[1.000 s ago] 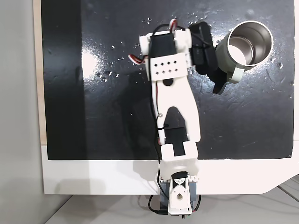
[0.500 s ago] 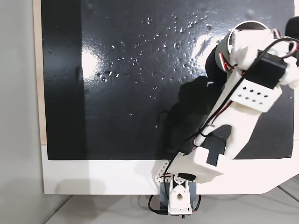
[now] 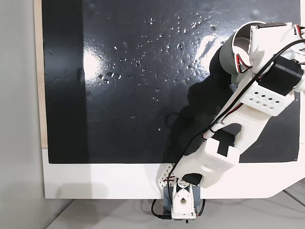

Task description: Grasp a pengrip and put it in the cup.

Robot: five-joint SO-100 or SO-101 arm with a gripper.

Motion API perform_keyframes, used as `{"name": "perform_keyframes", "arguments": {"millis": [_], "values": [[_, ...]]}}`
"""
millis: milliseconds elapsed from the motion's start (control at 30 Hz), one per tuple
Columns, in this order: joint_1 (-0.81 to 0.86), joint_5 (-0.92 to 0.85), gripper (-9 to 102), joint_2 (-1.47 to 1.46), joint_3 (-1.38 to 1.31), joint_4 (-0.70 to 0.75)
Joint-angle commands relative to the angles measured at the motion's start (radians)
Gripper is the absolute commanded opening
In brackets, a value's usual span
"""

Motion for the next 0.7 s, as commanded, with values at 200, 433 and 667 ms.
{"name": "perform_keyframes", "arguments": {"millis": [200,433,667], "values": [[0.014,-0.008,26,0.015,-0.058,0.012],[0.012,-0.009,26,0.028,-0.057,0.014],[0.009,-0.008,26,0.044,-0.034,0.014]]}}
